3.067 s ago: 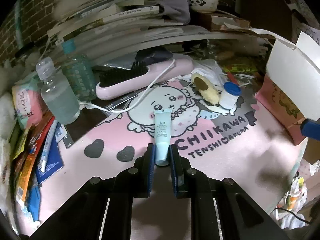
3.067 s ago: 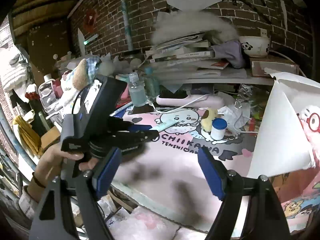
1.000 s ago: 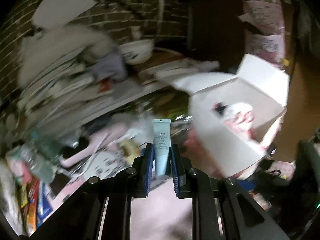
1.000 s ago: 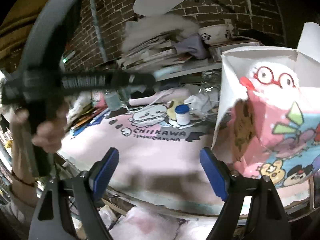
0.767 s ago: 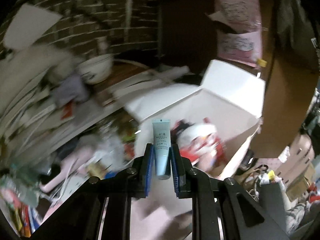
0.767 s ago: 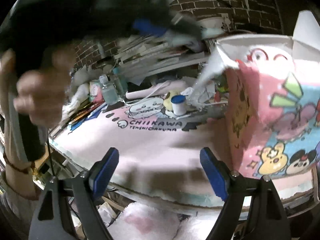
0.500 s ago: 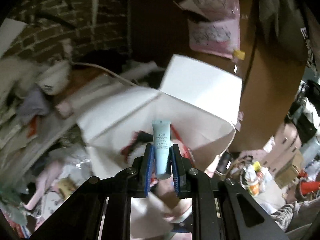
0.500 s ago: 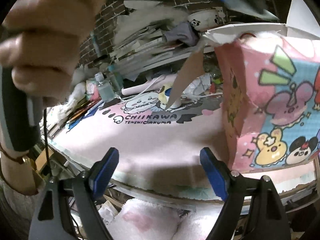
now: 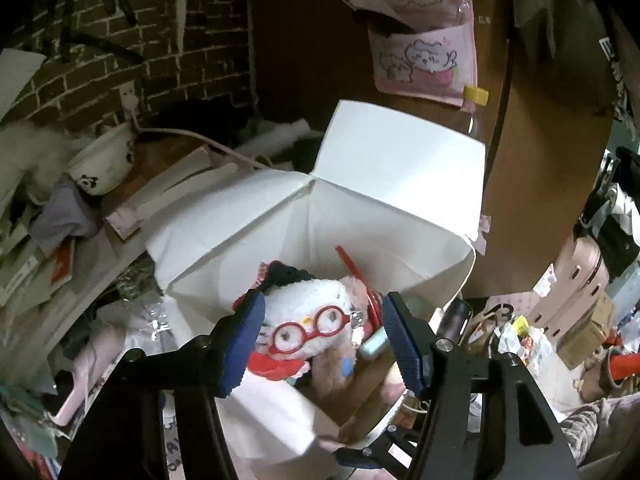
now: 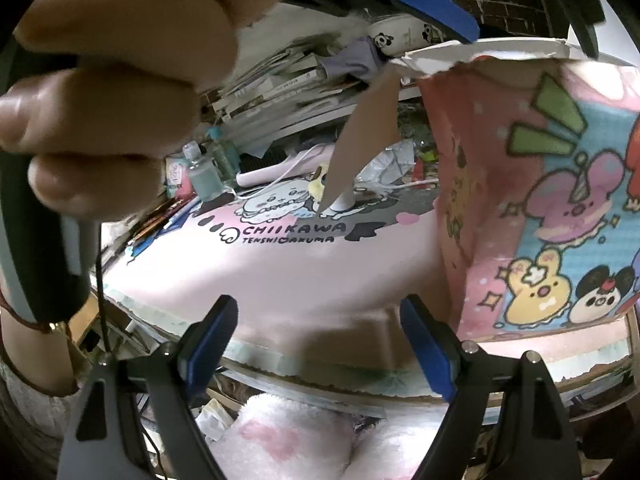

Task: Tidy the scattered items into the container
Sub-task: 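Carry the blue tube in the left gripper into the box and release, then grasp the white jar with blue lid with the right gripper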

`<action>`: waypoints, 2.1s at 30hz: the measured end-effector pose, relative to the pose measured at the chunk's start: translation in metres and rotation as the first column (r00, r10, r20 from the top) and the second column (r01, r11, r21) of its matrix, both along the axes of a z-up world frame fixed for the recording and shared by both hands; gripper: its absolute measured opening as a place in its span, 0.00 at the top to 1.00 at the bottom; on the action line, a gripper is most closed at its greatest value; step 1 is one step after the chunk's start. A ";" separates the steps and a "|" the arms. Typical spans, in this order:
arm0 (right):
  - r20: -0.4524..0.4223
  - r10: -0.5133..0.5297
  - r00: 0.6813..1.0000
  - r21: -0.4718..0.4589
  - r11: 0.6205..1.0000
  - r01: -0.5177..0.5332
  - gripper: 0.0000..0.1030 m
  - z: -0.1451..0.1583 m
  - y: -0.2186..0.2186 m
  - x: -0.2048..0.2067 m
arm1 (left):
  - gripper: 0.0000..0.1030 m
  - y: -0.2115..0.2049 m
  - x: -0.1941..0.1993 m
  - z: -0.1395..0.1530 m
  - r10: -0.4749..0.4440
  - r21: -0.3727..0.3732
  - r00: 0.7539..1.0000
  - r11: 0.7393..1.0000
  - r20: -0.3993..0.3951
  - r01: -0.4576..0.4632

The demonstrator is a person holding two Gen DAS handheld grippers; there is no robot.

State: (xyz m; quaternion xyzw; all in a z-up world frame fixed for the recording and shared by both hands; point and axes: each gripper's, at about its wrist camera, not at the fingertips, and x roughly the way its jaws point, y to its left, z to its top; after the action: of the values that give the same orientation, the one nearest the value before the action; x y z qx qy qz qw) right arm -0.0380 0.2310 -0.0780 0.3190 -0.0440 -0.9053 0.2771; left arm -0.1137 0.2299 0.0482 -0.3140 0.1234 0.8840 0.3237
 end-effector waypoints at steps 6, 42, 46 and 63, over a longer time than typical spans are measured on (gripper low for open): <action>-0.008 0.005 1.000 0.016 1.000 -0.005 0.21 0.001 -0.009 -0.001 | 0.29 -0.029 0.013 0.006 0.076 -0.021 0.993 0.997 -0.087 -0.079; -0.140 -0.020 0.990 0.258 0.965 0.056 0.21 0.022 -0.149 -0.024 | 0.09 -0.272 0.066 -0.074 0.654 0.072 0.756 0.754 0.026 -0.653; -0.197 -0.036 0.980 0.247 0.965 0.085 0.21 0.038 -0.156 -0.034 | 0.09 -0.273 0.068 -0.071 0.654 0.103 0.756 0.751 0.018 -0.652; -0.095 -0.237 0.967 0.242 0.936 0.253 0.21 0.023 -0.109 -0.105 | 0.09 -0.275 0.067 -0.075 0.648 0.112 0.762 0.756 0.018 -0.645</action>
State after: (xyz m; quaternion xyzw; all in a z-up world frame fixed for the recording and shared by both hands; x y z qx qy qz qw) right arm -0.1430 0.1216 -0.0550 0.3142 0.0412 -0.9408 0.1205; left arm -0.0471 -0.0453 -0.0272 -0.3090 -0.0385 0.9502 0.0144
